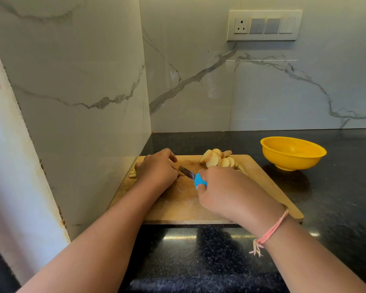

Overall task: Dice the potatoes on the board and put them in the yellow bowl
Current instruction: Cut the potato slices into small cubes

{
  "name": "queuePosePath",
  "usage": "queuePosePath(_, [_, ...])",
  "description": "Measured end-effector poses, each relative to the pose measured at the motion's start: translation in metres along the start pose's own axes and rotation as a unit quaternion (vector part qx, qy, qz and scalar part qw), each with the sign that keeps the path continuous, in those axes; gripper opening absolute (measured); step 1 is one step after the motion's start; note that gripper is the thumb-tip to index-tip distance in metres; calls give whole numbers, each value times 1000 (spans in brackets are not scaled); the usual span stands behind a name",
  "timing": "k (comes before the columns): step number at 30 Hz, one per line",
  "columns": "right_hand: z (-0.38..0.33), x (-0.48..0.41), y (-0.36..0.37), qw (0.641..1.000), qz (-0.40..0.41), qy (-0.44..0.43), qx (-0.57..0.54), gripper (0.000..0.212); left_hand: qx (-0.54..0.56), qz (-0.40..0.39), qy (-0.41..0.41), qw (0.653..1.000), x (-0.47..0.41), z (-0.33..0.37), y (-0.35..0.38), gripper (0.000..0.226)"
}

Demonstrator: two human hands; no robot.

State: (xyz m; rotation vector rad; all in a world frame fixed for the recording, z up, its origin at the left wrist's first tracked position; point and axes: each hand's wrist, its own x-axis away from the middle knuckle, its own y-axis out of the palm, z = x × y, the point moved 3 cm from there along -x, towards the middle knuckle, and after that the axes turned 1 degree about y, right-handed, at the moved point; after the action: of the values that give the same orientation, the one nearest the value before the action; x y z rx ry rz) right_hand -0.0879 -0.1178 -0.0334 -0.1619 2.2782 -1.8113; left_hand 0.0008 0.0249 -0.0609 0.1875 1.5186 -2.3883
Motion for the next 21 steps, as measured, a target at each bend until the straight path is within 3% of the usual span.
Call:
queuePosePath(14, [-5,19,-7,999,-27,-34,25,26,-28,-5,-1,1000,3,5,-4,20])
queuePosePath(18, [2,26,-14,999,-36,-20,30,30,-21,0,11,1000,3,2,-3,16])
queuePosePath(21, [10,19,-23,998,-45,29,-44,34,-5,7,20,1000,3,0,-4,16])
